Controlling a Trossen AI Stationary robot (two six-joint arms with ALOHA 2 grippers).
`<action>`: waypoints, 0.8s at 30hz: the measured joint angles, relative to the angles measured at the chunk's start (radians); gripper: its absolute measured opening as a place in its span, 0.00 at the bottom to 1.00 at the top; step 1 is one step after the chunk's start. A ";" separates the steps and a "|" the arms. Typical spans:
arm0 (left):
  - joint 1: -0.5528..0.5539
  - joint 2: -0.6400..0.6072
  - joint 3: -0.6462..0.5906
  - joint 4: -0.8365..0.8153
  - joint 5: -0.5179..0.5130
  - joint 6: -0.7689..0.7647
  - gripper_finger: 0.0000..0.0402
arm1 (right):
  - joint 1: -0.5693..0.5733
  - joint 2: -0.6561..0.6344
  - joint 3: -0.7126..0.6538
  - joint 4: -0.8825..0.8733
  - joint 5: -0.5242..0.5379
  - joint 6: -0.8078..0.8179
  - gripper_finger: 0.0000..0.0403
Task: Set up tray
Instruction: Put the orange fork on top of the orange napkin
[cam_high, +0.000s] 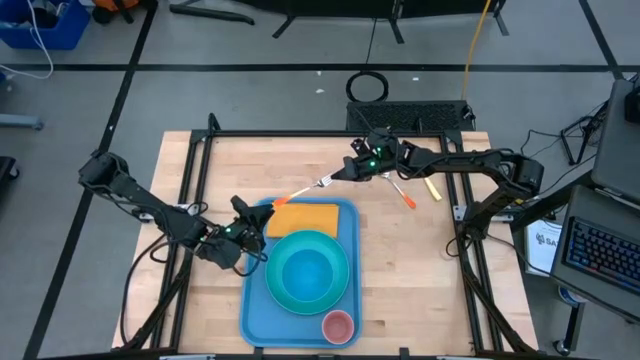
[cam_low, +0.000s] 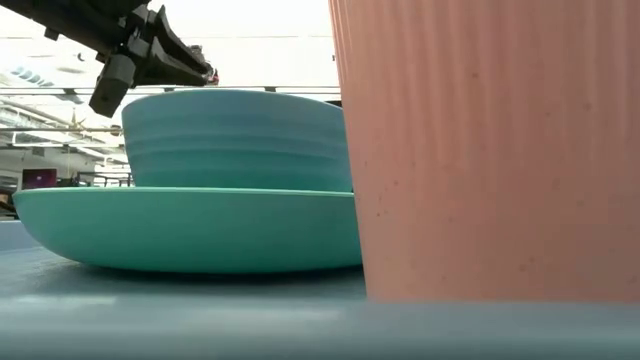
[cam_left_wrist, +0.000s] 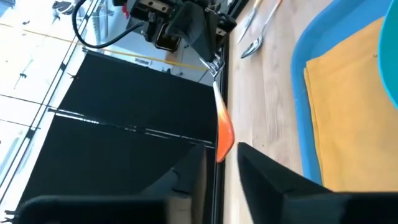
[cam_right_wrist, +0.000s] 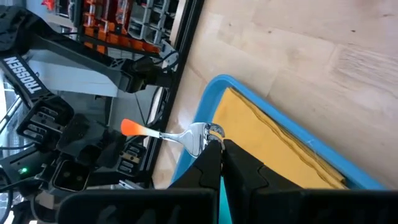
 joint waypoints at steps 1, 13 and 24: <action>0.000 0.000 0.000 0.000 -0.001 0.000 0.28 | 0.000 0.000 0.000 -0.001 0.000 0.000 0.00; 0.015 0.000 0.000 -0.011 0.061 0.009 0.40 | 0.014 0.000 0.000 -0.001 -0.003 0.024 0.00; 0.054 0.008 0.000 -0.006 0.081 0.002 0.31 | 0.026 0.000 0.000 0.016 -0.002 0.034 0.00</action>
